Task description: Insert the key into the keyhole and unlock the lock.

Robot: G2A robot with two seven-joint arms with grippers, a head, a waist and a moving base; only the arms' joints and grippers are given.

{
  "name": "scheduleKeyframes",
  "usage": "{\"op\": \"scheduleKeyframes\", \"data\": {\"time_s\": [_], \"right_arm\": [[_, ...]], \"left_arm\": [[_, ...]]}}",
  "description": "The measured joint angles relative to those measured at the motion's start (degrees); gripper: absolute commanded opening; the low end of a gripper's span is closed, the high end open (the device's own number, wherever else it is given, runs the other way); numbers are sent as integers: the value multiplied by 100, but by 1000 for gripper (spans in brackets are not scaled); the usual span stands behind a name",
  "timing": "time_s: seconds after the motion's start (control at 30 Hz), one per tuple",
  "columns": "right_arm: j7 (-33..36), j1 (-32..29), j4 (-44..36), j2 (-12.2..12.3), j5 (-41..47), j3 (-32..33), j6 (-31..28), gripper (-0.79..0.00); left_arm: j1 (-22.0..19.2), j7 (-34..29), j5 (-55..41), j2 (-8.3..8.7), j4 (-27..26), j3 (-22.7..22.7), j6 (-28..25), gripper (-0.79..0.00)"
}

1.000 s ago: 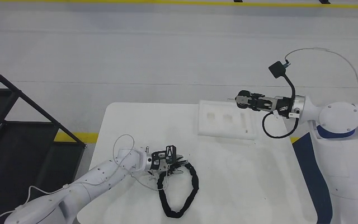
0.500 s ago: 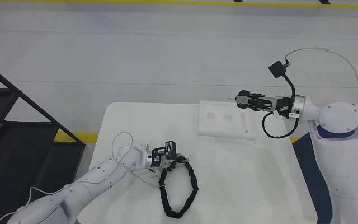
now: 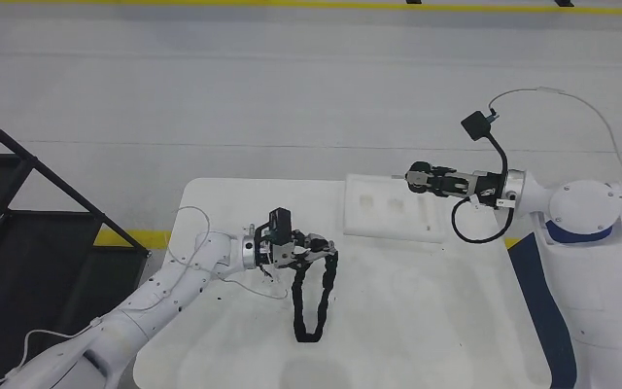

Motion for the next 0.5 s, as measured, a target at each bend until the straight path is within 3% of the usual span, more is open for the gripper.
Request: {"op": "scheduleKeyframes", "data": {"time_s": [0.2, 0.5], "right_arm": [[387, -122, -282, 59, 57, -50, 750, -785], [575, -623, -618, 190, -159, 167, 1333, -785]], "left_arm": [[107, 13, -7, 60, -551, -333, 18, -785], [148, 121, 128, -9, -906, -477, 105, -785]]}}
